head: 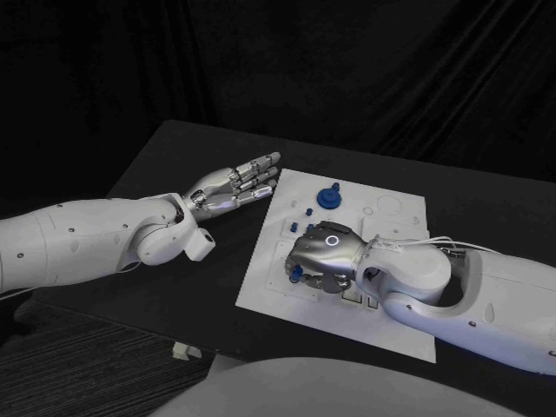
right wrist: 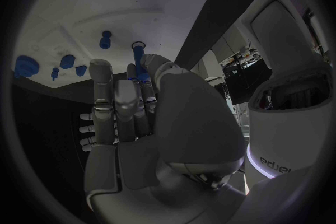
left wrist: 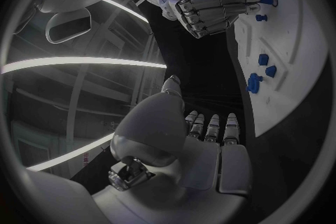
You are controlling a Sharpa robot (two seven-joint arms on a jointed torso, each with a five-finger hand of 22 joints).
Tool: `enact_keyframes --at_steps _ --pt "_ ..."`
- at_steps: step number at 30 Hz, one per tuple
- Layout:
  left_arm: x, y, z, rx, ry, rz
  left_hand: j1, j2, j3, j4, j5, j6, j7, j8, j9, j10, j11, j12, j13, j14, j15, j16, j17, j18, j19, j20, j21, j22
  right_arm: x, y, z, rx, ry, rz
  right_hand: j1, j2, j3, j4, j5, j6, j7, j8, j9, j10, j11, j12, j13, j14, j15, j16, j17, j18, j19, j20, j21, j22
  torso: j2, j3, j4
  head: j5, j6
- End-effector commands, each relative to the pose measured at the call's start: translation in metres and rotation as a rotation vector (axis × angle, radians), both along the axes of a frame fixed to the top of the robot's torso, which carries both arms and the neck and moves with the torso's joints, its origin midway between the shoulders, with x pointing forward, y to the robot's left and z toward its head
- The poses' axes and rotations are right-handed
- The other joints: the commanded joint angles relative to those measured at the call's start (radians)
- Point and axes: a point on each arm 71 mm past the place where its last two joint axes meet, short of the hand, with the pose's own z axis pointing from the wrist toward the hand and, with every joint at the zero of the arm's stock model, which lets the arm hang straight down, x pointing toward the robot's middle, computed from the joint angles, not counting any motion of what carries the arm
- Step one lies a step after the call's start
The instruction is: Assemble the parts on the task board
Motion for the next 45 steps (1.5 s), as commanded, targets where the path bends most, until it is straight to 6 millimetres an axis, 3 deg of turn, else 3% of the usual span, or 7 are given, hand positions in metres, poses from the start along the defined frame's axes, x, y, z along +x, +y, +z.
enact_keyframes --at_steps 1,21,45 --pt "-0.0015 -0.0025 0.0032 -0.054 -0.021 -0.027 0.01 0.001 0.002 -0.003 0.009 -0.001 0.009 0.001 0.001 0.0 0.008 -0.003 -0.001 0.0 0.011 -0.004 -0.002 0.002 -0.001 0.009 -0.003 -0.001 -0.0022 -0.0001 -0.0019 -0.006 -0.009 -0.003 -0.003 -0.002 0.007 -0.004 -0.007 -0.001 -0.001 -0.003 0.001 0.007 0.002 -0.002 0.002 -0.003 0.002 -0.001 0.001 -0.004 -0.005 0.001 0.005 0.073 0.0 0.0002 -0.0003 0.0 0.0" --pt "-0.0022 -0.0054 0.0011 -0.058 -0.003 -0.046 0.038 -0.001 0.012 -0.006 0.037 0.005 0.028 0.001 0.002 0.0 0.029 -0.003 -0.001 0.0 0.023 -0.004 -0.002 -0.001 -0.001 0.019 -0.003 -0.001 -0.0043 0.0 -0.0105 -0.02 -0.038 -0.005 0.0 -0.004 0.013 -0.018 -0.01 -0.002 -0.002 -0.008 0.001 0.016 -0.001 0.001 0.006 -0.01 0.0 -0.009 -0.008 -0.004 -0.012 0.001 0.012 0.074 0.0 0.0001 -0.0001 -0.001 0.0" --pt "-0.0027 -0.0071 -0.0015 -0.055 0.02 -0.061 0.059 0.003 0.024 -0.006 0.049 0.005 0.042 0.001 0.002 0.0 0.044 -0.003 -0.001 0.0 0.05 -0.004 -0.002 0.004 -0.001 0.052 -0.003 0.0 -0.008 0.0026 -0.0098 -0.049 -0.133 0.032 -0.008 -0.002 0.011 -0.038 -0.012 0.001 -0.01 -0.016 0.003 0.023 -0.01 0.012 0.022 -0.02 -0.007 -0.018 -0.019 -0.003 -0.025 -0.005 0.022 0.073 0.0 0.0001 -0.0002 0.0 0.0"
